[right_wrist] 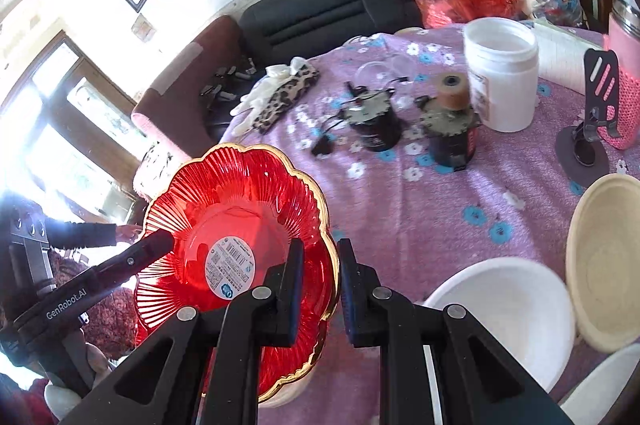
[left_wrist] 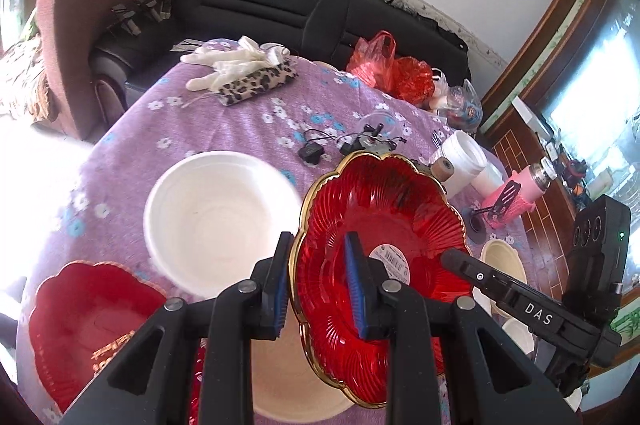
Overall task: Organize plates and bowls
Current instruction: 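Lift the red plate with both grippers and carry it over the larger red plate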
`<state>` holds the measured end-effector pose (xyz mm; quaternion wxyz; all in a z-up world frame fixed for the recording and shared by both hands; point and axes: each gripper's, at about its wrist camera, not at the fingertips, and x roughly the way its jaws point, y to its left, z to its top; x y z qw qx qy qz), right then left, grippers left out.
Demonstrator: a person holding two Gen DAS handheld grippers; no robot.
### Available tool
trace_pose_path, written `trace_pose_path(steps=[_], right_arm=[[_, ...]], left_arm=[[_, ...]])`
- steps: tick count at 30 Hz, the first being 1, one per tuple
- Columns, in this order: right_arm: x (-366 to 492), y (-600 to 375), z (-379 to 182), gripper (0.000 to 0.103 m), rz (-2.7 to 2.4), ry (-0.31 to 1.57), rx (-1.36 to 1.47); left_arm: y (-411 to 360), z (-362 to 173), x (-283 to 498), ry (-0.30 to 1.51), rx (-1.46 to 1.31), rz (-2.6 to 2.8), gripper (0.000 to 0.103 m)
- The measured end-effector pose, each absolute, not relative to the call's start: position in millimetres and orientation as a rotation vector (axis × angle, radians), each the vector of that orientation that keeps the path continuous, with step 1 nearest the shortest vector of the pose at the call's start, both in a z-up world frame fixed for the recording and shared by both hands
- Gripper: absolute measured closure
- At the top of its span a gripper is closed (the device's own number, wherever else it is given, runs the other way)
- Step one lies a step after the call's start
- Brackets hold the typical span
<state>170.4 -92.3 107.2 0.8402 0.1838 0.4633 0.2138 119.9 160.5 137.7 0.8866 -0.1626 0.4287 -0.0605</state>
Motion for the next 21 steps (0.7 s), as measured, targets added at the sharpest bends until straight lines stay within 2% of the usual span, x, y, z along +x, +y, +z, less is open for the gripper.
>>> trace_pose_path(steps=[12, 21], right_arm=[[123, -7, 122, 0.084, 0.558, 0.985, 0.322], [99, 74, 95, 0.084, 0.640, 1.055, 0.260]], left_arm=[[247, 138, 44, 0.832, -0.450, -0.046, 0.079], [314, 114, 9, 0.828, -0.516, 0.052, 0.079]])
